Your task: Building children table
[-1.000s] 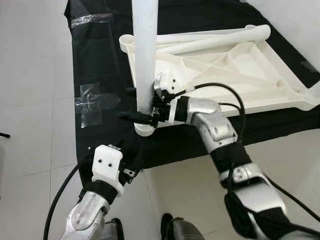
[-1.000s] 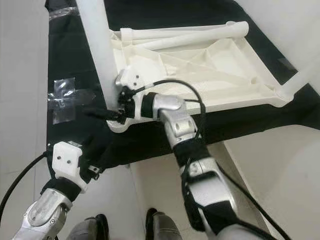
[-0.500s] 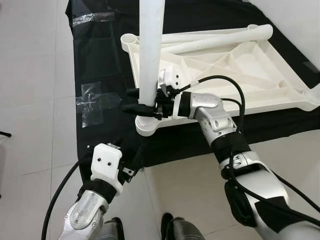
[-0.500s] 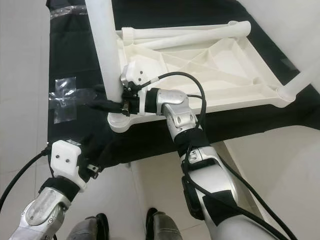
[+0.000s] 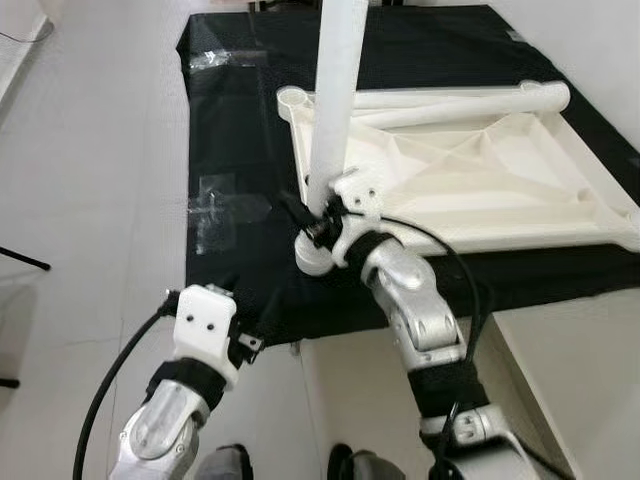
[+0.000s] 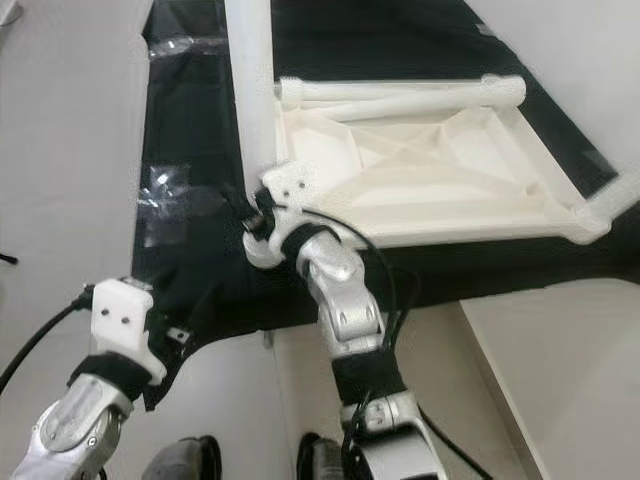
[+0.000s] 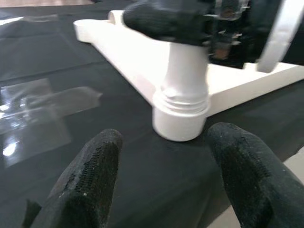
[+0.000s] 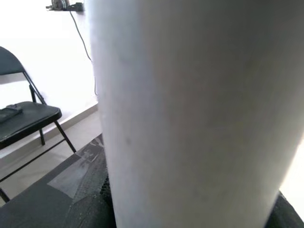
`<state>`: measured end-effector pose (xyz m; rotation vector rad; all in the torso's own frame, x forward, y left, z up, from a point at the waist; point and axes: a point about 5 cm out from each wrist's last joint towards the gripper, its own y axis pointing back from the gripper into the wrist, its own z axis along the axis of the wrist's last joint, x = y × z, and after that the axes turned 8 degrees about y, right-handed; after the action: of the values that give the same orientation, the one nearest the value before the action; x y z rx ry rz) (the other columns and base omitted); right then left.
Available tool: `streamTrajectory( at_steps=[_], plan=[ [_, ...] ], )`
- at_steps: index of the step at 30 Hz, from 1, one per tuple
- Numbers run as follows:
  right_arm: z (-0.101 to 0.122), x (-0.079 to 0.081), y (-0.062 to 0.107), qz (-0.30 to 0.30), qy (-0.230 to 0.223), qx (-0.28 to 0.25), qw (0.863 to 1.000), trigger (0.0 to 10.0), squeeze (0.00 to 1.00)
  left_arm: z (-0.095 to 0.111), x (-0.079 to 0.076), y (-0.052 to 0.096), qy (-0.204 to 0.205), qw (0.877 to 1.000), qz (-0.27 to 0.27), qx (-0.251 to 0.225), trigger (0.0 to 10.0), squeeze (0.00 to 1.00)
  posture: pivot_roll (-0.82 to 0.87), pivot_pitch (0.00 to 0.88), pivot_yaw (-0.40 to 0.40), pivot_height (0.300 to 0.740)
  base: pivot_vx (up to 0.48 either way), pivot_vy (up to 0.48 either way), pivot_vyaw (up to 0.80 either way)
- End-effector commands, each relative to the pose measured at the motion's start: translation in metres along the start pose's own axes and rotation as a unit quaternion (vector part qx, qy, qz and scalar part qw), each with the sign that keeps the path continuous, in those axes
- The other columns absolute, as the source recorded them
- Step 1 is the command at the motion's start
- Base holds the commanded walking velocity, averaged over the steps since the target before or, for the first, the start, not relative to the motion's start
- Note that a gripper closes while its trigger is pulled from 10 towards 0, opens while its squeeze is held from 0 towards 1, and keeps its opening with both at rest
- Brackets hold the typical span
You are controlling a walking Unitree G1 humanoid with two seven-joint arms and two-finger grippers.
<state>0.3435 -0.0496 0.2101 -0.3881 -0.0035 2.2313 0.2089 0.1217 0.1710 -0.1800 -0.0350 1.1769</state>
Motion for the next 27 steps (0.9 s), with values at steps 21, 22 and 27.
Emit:
streamTrajectory(
  at_steps=[21,22,27],
  plan=[
    [0.039,-0.047,-0.011,0.268,0.071,-0.039,0.960,10.0,0.00,-0.008,-0.004,0.003,0.008,1.000,-0.012,0.026,10.0,0.00,0.16,0.261,-0.099,0.740,0.000,0.000,0.00],
    [0.043,-0.049,-0.012,0.280,0.065,-0.046,0.957,10.0,0.00,-0.008,-0.004,0.003,0.007,1.000,-0.012,0.026,10.0,0.00,0.16,0.259,-0.101,0.740,0.000,0.000,0.00],
    [0.049,-0.052,-0.013,0.312,0.045,-0.058,0.947,0.0,0.00,-0.008,-0.004,0.003,0.006,1.000,-0.011,0.026,10.0,0.00,0.17,0.253,-0.102,0.740,0.000,0.000,0.00]
  ],
)
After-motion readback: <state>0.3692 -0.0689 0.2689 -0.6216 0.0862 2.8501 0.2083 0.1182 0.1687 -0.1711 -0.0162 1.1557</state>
